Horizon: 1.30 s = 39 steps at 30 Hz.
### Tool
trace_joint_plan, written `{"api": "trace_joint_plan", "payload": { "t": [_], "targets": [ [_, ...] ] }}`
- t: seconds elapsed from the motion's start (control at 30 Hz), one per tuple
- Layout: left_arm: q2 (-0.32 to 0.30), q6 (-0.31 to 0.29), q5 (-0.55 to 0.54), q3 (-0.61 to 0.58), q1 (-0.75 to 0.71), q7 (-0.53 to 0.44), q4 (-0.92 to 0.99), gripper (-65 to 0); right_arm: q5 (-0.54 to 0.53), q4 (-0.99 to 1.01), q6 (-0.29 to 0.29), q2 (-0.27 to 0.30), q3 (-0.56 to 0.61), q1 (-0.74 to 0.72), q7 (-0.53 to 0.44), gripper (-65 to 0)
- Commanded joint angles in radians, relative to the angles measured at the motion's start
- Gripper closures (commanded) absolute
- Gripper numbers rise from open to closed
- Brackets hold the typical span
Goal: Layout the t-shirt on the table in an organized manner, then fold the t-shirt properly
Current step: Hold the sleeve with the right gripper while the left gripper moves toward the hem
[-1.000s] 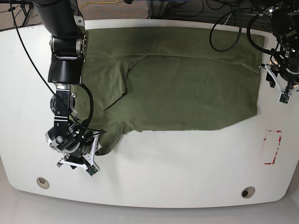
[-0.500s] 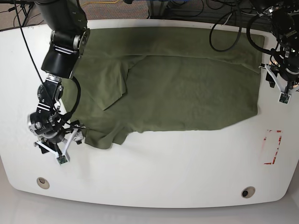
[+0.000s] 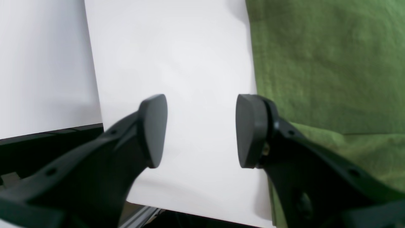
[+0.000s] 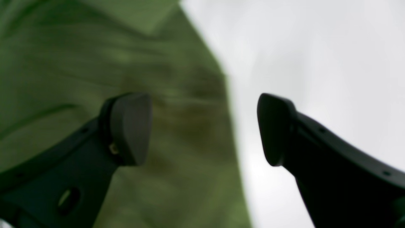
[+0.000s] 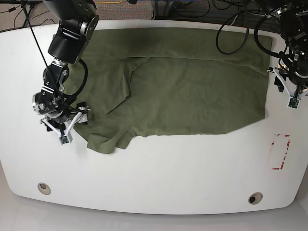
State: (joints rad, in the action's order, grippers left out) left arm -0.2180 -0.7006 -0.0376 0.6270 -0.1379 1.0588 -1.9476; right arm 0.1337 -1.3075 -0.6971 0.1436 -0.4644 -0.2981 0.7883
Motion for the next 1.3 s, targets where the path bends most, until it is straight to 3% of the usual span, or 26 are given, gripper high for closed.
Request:
{"api": "trace_joint_plan", "payload": {
  "t": [0.0,0.27,0.7,0.83,1.03,1.27],
  "targets": [
    [-0.016,0.002,-0.003,0.008,0.031,-0.018,-0.014,-32.5,-0.059,0.072,-0.001,0.009,0.003,-0.023,-0.043,-49.5],
    [-0.016,0.002,-0.008,0.008,0.051,-0.018,-0.022,-32.8,-0.173,0.159,-0.001,0.058,0.002,-0.023,-0.089,-49.5],
    [-0.018,0.002,-0.008,0.009,0.057,-0.016,-0.020,-32.6,-0.173,0.139,-0.001,0.106,0.003,-0.042,-0.088,-49.5],
    [-0.018,0.002,-0.008,0.009,0.056,-0.016,-0.020,-32.6,-0.173,0.216,-0.001,0.123,0.002,-0.082,-0.097,-49.5],
    [-0.018,0.002,-0.006,0.009,0.056,-0.016,-0.020,-32.6,-0.182,0.362,-0.001,0.159,0.002,-0.114,-0.189,-49.5],
    [-0.018,0.002,-0.006,0.009,0.056,-0.016,-0.019,-32.6,-0.177,0.408,-0.001,0.153,0.003,-0.135,-0.198,-49.5]
  ]
}}
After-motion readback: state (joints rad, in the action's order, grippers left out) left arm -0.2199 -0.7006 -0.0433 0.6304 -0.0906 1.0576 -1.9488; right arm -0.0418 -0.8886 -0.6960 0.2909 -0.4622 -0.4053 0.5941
